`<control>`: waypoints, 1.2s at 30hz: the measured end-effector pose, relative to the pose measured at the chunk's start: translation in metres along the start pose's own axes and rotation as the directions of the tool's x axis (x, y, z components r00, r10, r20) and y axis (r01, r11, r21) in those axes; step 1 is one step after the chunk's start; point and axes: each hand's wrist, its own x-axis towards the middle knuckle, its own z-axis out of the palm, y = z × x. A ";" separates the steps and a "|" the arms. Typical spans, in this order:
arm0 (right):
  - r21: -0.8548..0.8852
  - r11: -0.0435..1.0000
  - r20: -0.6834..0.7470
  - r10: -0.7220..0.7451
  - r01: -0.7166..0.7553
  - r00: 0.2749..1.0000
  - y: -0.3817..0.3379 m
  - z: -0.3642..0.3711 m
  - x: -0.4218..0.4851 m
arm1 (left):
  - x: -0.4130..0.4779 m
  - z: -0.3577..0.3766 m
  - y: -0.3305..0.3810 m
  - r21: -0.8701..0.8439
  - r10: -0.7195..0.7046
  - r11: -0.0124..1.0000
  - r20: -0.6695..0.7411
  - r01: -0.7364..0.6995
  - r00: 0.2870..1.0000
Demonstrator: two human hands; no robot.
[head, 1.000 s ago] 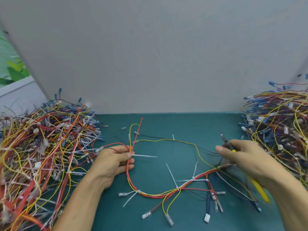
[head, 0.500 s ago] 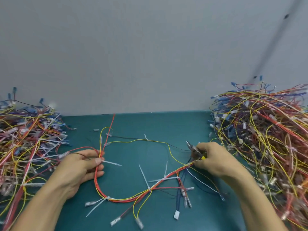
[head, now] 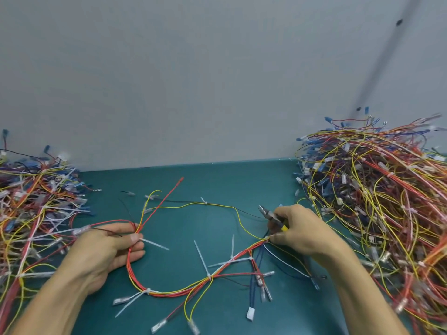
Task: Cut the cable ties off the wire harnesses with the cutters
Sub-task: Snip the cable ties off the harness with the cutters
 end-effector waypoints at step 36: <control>0.090 0.991 0.072 0.092 -0.098 0.993 0.007 -0.020 -0.018 | -0.060 0.146 0.017 0.522 0.452 0.147 0.720 -0.840 0.526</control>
